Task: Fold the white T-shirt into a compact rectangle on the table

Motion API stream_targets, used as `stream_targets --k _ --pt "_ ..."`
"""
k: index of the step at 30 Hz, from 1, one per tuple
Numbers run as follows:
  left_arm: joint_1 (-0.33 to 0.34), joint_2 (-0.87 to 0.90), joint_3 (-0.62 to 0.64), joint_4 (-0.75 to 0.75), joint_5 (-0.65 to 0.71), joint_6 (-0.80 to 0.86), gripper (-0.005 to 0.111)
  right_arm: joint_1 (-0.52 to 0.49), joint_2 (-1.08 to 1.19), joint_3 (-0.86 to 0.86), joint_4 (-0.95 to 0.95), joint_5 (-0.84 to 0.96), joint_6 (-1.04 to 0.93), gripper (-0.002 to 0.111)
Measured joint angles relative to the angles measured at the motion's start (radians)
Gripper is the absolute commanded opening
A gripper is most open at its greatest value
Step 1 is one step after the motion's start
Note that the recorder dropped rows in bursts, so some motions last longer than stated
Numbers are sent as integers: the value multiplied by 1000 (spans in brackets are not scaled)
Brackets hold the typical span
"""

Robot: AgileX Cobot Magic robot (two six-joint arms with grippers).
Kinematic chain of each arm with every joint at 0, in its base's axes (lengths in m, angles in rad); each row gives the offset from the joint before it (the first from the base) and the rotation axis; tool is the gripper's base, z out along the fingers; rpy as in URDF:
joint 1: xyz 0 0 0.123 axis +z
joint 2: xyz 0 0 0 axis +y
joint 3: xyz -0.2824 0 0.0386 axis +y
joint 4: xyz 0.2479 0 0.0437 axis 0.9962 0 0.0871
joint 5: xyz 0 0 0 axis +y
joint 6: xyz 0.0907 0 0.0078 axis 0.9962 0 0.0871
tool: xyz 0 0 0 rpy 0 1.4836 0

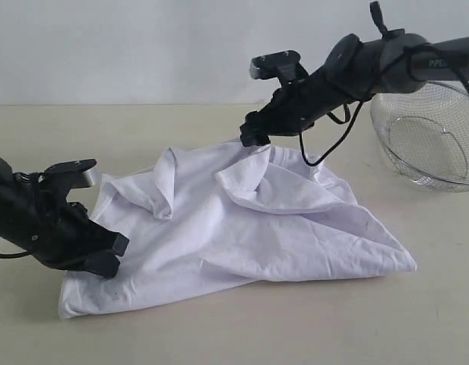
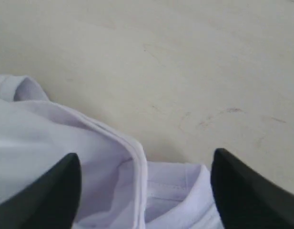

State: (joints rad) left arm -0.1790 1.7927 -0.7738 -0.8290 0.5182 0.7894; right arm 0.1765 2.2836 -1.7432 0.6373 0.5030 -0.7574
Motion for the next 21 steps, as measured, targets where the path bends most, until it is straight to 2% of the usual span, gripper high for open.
stream_targets --k 1,4,7,9,17,21 --pt "0 0 0 0 0 0 5 0 -21 0 -20 33 19 45" --pt "0 0 0 0 0 -2 5 0 -107 0 -52 219 48 63" --pt "0 0 0 0 0 -2 5 22 -133 0 -98 470 67 64" --pt "0 0 0 0 -2 -2 5 52 -124 0 -158 527 93 64" --pt "0 0 0 0 -4 -2 5 192 -86 0 -466 495 284 64" --pt "0 0 0 0 -4 -2 5 227 -57 0 -573 480 358 63"
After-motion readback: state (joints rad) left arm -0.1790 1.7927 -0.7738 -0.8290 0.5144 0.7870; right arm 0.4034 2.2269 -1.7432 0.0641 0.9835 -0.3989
